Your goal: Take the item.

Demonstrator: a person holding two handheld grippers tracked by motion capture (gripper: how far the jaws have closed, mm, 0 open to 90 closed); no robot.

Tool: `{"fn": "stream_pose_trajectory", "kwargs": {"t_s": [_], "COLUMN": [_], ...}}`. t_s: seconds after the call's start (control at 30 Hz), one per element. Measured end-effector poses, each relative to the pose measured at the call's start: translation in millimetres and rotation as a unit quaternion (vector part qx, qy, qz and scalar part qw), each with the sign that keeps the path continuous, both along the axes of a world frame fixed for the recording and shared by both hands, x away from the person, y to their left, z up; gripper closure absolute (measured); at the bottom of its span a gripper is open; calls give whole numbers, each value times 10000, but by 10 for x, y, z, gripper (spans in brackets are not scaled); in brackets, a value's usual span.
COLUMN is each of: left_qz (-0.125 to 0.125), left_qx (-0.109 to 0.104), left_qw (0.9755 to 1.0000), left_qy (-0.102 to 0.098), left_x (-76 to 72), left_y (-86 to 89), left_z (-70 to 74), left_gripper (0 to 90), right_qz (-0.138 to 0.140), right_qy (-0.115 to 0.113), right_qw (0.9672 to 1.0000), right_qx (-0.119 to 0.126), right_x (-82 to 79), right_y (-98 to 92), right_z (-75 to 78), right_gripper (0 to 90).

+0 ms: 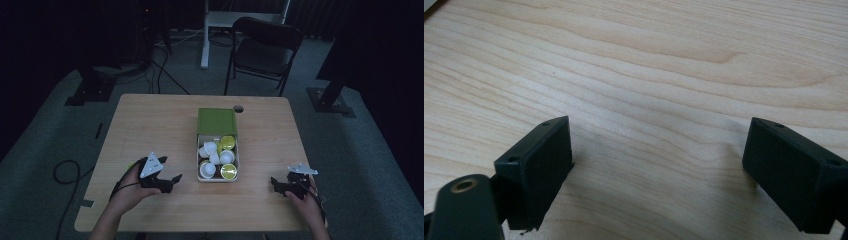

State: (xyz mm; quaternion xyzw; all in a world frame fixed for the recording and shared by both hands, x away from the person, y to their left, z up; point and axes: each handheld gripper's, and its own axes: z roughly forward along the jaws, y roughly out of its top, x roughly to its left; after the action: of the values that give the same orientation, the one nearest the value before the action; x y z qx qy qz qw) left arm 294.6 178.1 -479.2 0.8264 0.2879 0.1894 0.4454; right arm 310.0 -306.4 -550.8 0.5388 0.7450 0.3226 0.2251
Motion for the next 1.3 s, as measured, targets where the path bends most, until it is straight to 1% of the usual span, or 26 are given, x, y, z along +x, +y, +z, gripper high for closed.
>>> {"fn": "stream_pose_trajectory", "kwargs": {"t_s": [0.03,0.07,0.13,0.17,0.2,0.23,0.27,0.3,0.33,0.37,0.4,0.43,0.5,0.57,0.6,0.63,0.67,0.77,0.8,0.87,0.93,0.97,1.03,1.1,1.23,1.3], "left_qz": [-81,-81,-221,-280,-319,-430,-430,-504,-529,-557,-596,-621,-626,-552,-555,-571,-609,-732,-744,-714,-686,-633,-639,-654,-728,-742], "left_qx": [-41,-41,-134,-219,-215,-135,-135,-58,-103,-204,-283,-310,-232,-45,-6,19,39,214,232,193,192,290,337,327,506,506], "left_qw": [9999,9999,9995,9989,9988,9986,9986,9983,9979,9971,9964,9961,9962,9969,9969,9968,9968,9961,9961,9961,9964,9968,9966,9965,9949,9949], "left_qy": [75,75,198,302,299,282,282,288,370,471,532,553,556,555,559,563,511,433,411,485,468,387,395,415,484,468], "left_x": [-5,-5,-15,-17,-19,-21,-21,-26,-28,-31,-35,-39,-37,-29,-28,-25,-23,-20,-16,-9,-5,1,2,1,-1,-4], "left_y": [-19,-19,-54,-86,-99,-105,-105,-127,-138,-150,-163,-176,-191,-197,-199,-196,-195,-194,-196,-200,-203,-205,-203,-206,-214,-218], "left_z": [-26,-26,-80,-134,-159,-183,-183,-225,-239,-253,-267,-283,-321,-365,-386,-402,-420,-455,-464,-473,-477,-484,-495,-514,-557,-563], "left_gripper": [172,172,172,172,172,172,172,172,172,172,172,172,172,172,172,172,172,172,172,172,172,172,172,172,172,172], "right_qz": [-2,-2,-2,-2,-4,1,1,2,0,-1,0,0,8,11,20,40,54,67,81,150,217,340,458,450,451,454], "right_qy": [1,1,2,3,5,5,5,9,11,11,9,9,8,4,0,3,1,0,1,-5,2,5,-7,-2,0,0], "right_qw": [10000,10000,10000,10000,10000,10000,10000,10000,10000,10000,10000,10000,10000,10000,10000,10000,10000,10000,10000,9999,9998,9994,9990,9990,9990,9990], "right_qx": [3,3,3,3,7,5,5,2,1,3,2,3,0,1,-1,-8,-9,-1,-2,-4,1,-4,-10,-5,-7,-6], "right_x": [0,0,1,4,5,7,7,8,10,10,10,10,13,19,21,23,26,25,25,24,21,18,16,19,21,23], "right_y": [0,0,0,1,2,2,2,3,5,5,5,5,5,6,6,6,7,9,9,14,19,27,35,36,37,37], "right_z": [0,0,0,0,0,1,1,1,1,2,1,2,1,1,1,2,1,0,1,0,1,2,0,0,1,1], "right_gripper": [120,120,119,119,119,118,118,118,118,118,118,118,118,118,118,118,118,118,118,118,118,119,118,116,115,114]}}
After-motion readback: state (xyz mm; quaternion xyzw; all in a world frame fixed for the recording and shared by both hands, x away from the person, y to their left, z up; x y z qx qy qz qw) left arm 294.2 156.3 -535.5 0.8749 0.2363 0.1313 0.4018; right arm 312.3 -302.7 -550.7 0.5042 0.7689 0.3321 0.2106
